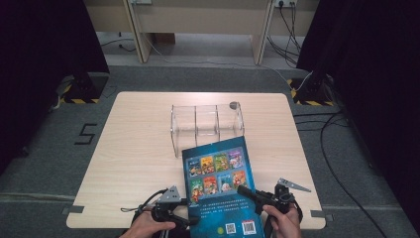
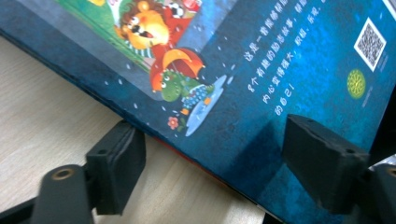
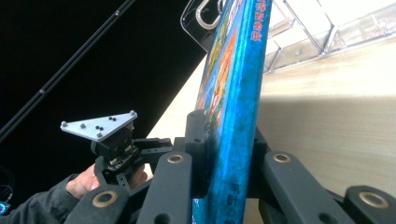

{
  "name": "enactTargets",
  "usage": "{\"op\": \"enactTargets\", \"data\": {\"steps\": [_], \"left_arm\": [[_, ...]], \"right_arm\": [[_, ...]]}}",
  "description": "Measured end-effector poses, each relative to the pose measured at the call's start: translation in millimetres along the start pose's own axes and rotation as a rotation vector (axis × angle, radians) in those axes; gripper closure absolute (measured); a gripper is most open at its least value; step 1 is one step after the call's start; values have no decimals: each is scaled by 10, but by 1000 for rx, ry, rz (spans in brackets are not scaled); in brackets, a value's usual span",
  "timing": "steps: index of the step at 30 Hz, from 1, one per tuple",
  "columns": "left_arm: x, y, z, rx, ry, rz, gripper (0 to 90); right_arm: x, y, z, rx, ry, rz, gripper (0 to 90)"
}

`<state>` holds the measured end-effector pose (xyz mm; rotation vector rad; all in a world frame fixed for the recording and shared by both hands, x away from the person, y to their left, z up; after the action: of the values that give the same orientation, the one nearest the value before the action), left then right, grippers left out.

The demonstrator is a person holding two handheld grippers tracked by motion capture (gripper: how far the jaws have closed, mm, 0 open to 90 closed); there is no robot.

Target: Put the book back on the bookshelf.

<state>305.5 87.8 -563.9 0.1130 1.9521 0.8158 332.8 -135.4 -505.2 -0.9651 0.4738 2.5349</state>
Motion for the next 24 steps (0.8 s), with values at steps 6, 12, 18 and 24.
{"op": "enactTargets", "data": {"steps": [6,12,18,24], "left_arm": [[-4,13,6,-7,-4,12,233],[-1,23,20,-4,6,14,233],[-3,19,20,-4,4,16,233],[-63,59,45,-15,10,-30,265]], "right_arm": [[44,9,-13,-8,-21,55,782],[97,-10,-13,-22,-43,111,780],[157,-58,-34,-17,-59,168,766],[58,-82,93,-5,41,106,785]]}}
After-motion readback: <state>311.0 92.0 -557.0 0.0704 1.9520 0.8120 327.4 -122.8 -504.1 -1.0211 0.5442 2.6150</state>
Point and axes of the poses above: each handheld gripper's, and its own axes: y roughly backward along the jaws, x roughly out of its underside, z roughly to its left, the point moved 8 cm from there along -y, roughly forward along the jaws, and after that the axes turned 1 degree about -z, right-handed, at the moved point
